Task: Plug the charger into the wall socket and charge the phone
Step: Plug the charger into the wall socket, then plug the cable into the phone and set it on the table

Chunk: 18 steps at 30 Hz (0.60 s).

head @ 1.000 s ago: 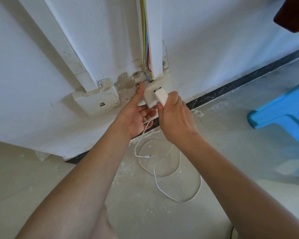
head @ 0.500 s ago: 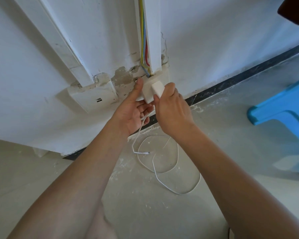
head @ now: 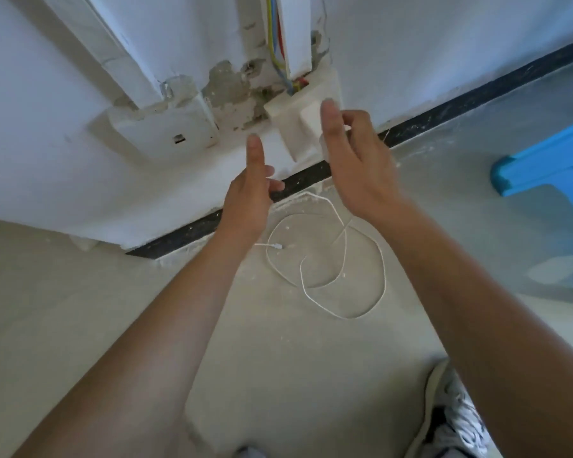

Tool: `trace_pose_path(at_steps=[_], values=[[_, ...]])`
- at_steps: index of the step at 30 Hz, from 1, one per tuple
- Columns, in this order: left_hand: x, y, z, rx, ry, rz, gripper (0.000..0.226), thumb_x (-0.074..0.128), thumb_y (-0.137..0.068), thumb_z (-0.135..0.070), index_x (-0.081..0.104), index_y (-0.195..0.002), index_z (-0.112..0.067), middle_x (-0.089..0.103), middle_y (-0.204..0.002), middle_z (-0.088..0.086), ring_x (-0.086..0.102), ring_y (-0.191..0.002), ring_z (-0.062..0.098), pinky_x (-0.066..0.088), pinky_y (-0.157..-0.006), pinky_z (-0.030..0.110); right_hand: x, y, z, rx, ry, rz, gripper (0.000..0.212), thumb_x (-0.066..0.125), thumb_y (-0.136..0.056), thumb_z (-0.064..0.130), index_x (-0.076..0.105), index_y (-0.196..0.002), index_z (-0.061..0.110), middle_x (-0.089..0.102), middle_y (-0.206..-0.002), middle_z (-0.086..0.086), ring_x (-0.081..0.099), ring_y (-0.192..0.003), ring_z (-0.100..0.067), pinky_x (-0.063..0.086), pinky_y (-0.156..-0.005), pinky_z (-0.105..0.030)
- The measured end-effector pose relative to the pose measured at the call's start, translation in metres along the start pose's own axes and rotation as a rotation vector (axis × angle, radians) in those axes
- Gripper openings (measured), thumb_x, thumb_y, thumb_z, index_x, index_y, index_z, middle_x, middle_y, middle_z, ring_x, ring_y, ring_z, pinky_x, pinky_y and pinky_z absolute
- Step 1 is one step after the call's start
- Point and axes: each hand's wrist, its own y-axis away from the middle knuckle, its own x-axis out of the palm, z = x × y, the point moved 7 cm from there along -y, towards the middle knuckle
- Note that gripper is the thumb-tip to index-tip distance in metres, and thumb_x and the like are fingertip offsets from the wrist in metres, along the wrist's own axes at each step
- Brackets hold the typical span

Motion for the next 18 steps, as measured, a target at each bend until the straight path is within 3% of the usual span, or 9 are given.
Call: trace_pose_path(at_steps=[3, 4, 7, 10, 12, 14, 16, 18], values=[[-0.015, 0.032, 0.004, 0.100, -0.249, -0.089, 0.044, 0.054, -0.087, -0.064, 0.064, -0.095, -0.022, 0.064, -0.084, -0.013, 0.057, -0.068, -0.013, 0.039, -0.058, 0.004, -0.017, 0.022, -0.018, 0.162, -0.086, -0.101, 0.063, 0.017, -0.087, 0.080, 0.056, -0.098, 0.031, 0.060, -0.089, 0.016, 0.060, -0.080, 0.003, 0.041, -0.064, -0.015], [-0.016, 0.044, 0.008, 0.101, -0.342, -0.069, 0.036, 0.058, -0.088, -0.058, 0.063, -0.096, -0.023, 0.062, -0.080, -0.013, 0.058, -0.068, -0.009, 0.038, -0.058, 0.005, -0.024, 0.034, -0.025, 0.229, -0.072, -0.117, 0.056, 0.017, -0.087, 0.078, 0.052, -0.088, 0.035, 0.059, -0.086, 0.014, 0.058, -0.078, 0.001, 0.040, -0.064, -0.020], [-0.027, 0.094, 0.022, 0.005, -0.601, -0.007, 0.032, 0.048, -0.097, -0.043, 0.066, -0.088, -0.018, 0.061, -0.072, -0.007, 0.062, -0.075, 0.017, 0.044, -0.066, 0.030, -0.048, 0.089, -0.044, 0.429, -0.022, -0.074, 0.048, 0.025, -0.091, 0.071, 0.050, -0.081, 0.031, 0.062, -0.080, 0.008, 0.063, -0.076, -0.015, 0.048, -0.069, -0.035], [-0.044, 0.159, 0.020, -0.260, -0.330, 0.010, 0.037, 0.046, -0.099, -0.036, 0.063, -0.071, -0.018, 0.054, -0.054, -0.006, 0.052, -0.051, 0.011, 0.041, -0.048, 0.025, -0.084, 0.151, -0.043, 0.577, 0.015, -0.010, 0.040, 0.034, -0.096, 0.062, 0.054, -0.090, 0.028, 0.068, -0.086, 0.004, 0.068, -0.086, -0.026, 0.051, -0.076, -0.038], [-0.056, 0.199, 0.000, -0.519, 0.013, -0.037, 0.037, 0.045, -0.099, -0.032, 0.050, -0.065, -0.018, 0.038, -0.039, -0.009, 0.031, -0.035, 0.010, 0.025, -0.033, 0.017, -0.108, 0.184, -0.023, 0.671, 0.000, 0.049, 0.035, 0.039, -0.101, 0.052, 0.057, -0.099, 0.022, 0.070, -0.091, -0.001, 0.069, -0.092, -0.031, 0.054, -0.080, -0.041], [-0.063, 0.232, -0.043, -0.706, 0.356, -0.071, 0.035, 0.041, -0.098, -0.025, 0.039, -0.064, -0.020, 0.027, -0.035, -0.008, 0.019, -0.029, 0.010, 0.015, -0.032, 0.013, -0.131, 0.213, 0.018, 0.781, -0.031, 0.118, 0.039, 0.041, -0.104, 0.045, 0.062, -0.101, 0.012, 0.069, -0.085, -0.004, 0.070, -0.089, -0.033, 0.056, -0.082, -0.044], [-0.069, 0.264, -0.105, -0.785, 0.542, -0.084, 0.034, 0.036, -0.097, -0.020, 0.033, -0.063, -0.022, 0.022, -0.034, -0.007, 0.016, -0.026, 0.010, 0.013, -0.033, 0.011, -0.156, 0.241, 0.076, 0.881, -0.065, 0.192, 0.048, 0.042, -0.103, 0.046, 0.066, -0.105, 0.004, 0.067, -0.074, -0.001, 0.069, -0.069, -0.021, 0.055, -0.063, -0.030], [-0.077, 0.298, -0.181, -0.789, 0.630, -0.067, 0.035, 0.032, -0.096, -0.017, 0.030, -0.062, -0.023, 0.020, -0.033, -0.007, 0.015, -0.025, 0.011, 0.012, -0.032, 0.011, -0.186, 0.267, 0.149, 0.954, -0.098, 0.269, 0.055, 0.039, -0.101, 0.056, 0.067, -0.109, 0.009, 0.070, -0.071, 0.001, 0.065, -0.053, -0.011, 0.048, -0.045, -0.019]])
